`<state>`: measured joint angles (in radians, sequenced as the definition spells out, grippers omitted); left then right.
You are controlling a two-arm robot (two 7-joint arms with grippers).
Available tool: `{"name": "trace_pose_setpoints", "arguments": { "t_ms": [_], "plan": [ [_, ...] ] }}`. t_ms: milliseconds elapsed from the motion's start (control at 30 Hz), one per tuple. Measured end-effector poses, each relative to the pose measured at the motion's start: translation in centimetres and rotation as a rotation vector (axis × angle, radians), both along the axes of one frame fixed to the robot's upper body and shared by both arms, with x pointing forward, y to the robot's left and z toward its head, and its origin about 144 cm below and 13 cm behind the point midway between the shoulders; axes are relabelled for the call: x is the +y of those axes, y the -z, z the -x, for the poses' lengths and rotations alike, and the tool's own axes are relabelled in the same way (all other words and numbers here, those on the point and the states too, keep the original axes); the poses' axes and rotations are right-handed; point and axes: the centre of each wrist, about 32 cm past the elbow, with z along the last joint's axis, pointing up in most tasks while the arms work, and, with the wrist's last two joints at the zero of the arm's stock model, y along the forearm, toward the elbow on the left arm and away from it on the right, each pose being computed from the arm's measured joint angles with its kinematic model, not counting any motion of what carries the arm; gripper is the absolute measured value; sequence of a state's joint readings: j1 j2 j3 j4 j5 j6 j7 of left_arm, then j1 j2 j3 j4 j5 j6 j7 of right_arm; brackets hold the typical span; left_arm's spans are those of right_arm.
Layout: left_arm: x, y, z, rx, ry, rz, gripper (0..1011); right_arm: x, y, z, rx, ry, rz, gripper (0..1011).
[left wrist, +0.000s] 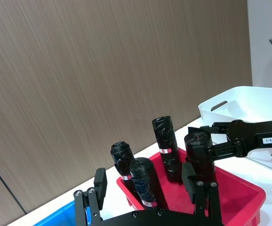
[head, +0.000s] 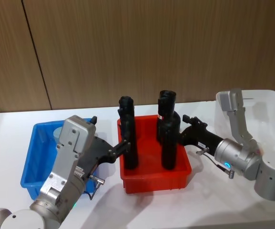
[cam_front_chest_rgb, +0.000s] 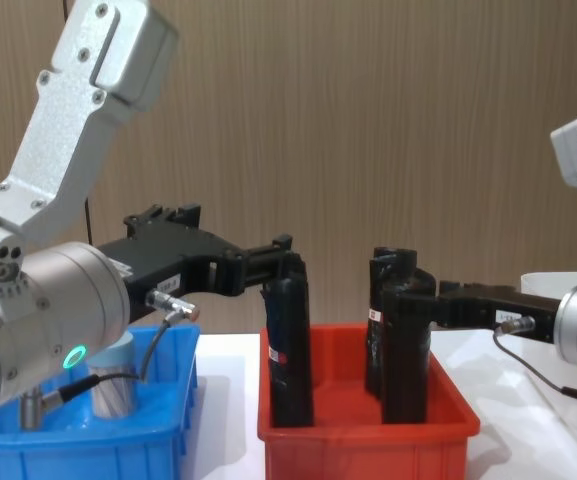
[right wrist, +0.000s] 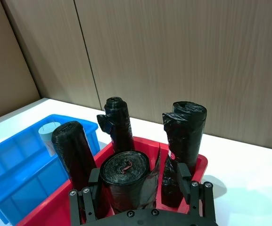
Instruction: Pick the cotton swabs from the blue box and place them into the white box.
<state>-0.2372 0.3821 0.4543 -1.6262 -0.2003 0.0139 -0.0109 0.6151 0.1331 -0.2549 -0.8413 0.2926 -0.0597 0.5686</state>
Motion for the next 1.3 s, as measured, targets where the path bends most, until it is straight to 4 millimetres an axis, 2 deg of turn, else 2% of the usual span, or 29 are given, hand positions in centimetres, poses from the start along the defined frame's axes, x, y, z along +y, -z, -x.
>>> {"name": "trace_pose_setpoints", "arguments": {
  "t_ms": [200,300,433,467,533,567,600,700,767,1067,1300],
  "plan": [
    [0.0,0.0,0.0,0.000,0.000,0.000,1004,0.2,0.0,-0.4,0.001,-0.012,-0.001,1000],
    [0.0,0.0,0.0,0.000,0.000,0.000,1004,0.2,0.1,-0.6,0.002,-0.019,-0.002,945],
    [0.0,0.0,0.0,0.000,0.000,0.000,1004,0.3,0.1,-0.9,0.001,-0.029,-0.003,861],
    [0.0,0.0,0.0,0.000,0.000,0.000,1004,0.3,0.1,-0.9,0.001,-0.032,-0.003,800],
    [0.0,0.0,0.0,0.000,0.000,0.000,1004,0.4,0.1,-1.0,0.000,-0.034,-0.003,765],
    [0.0,0.0,0.0,0.000,0.000,0.000,1004,0.4,0.1,-1.0,0.000,-0.037,-0.002,705],
    [0.0,0.0,0.0,0.000,0.000,0.000,1004,0.4,0.0,-1.0,-0.001,-0.042,-0.002,705],
    [0.0,0.0,0.0,0.000,0.000,0.000,1004,0.5,0.0,-1.1,-0.002,-0.046,0.000,591],
    [0.0,0.0,0.0,0.000,0.000,0.000,1004,0.5,0.0,-1.1,-0.003,-0.052,0.002,554],
    [0.0,0.0,0.0,0.000,0.000,0.000,1004,0.7,-0.9,-0.9,-0.030,-0.069,0.004,516],
    [0.0,0.0,0.0,0.000,0.000,0.000,1004,0.7,-2.3,-0.4,-0.070,-0.067,-0.002,516]
  ]
}}
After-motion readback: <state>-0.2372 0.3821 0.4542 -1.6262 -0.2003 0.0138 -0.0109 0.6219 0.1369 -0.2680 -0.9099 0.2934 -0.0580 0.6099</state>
